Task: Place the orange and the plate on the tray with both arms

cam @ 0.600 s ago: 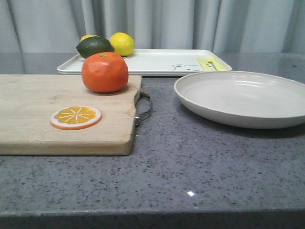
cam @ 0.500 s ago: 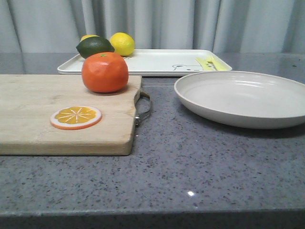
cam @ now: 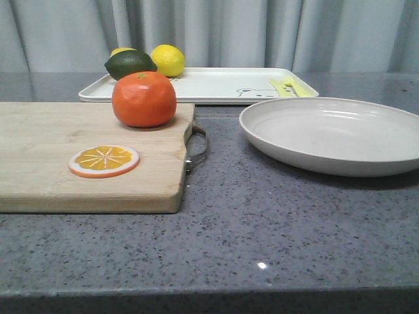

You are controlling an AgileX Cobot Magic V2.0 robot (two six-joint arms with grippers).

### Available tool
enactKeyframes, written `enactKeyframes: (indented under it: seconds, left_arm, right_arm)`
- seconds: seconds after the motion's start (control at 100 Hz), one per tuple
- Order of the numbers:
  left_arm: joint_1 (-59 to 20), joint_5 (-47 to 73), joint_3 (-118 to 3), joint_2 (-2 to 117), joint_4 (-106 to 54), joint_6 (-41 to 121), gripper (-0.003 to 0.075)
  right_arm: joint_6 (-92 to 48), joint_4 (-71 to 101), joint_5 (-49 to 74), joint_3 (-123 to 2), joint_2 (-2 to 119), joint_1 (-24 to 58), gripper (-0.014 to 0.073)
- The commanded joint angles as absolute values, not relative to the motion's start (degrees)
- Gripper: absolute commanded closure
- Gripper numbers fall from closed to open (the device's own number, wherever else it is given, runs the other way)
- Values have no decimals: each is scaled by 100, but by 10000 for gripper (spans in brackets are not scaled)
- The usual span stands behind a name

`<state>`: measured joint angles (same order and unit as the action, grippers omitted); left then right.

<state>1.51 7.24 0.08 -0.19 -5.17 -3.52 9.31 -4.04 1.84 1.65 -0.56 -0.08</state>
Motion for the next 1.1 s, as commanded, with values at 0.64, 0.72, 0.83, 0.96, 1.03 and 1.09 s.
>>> enactKeyframes:
  seconds: [0.64, 0.72, 0.83, 0.96, 1.03, 1.09]
  left_arm:
    - [157, 233, -326, -22, -553, -364, 739]
    - [157, 179, -533, 154, -553, -364, 739]
    - [157, 166, -866, 516, -553, -364, 739]
    - [157, 155, -1298, 1024, -553, -364, 739]
    - [157, 80, -1486, 1292, -553, -364, 739]
    - [157, -65, -1578, 1509, -571, -364, 739]
  right_arm:
    - [971, -448, -85, -248, 10, -38, 652]
    - [971, -421, 190, -548, 242, -38, 651]
    - [971, -401, 791, -1010, 725, -38, 651]
    - [971, -401, 927, -1495, 1289, -38, 651]
    - [971, -401, 736, -1638, 1546, -38, 651]
    - [971, -393, 560, -1723, 1763, -32, 651]
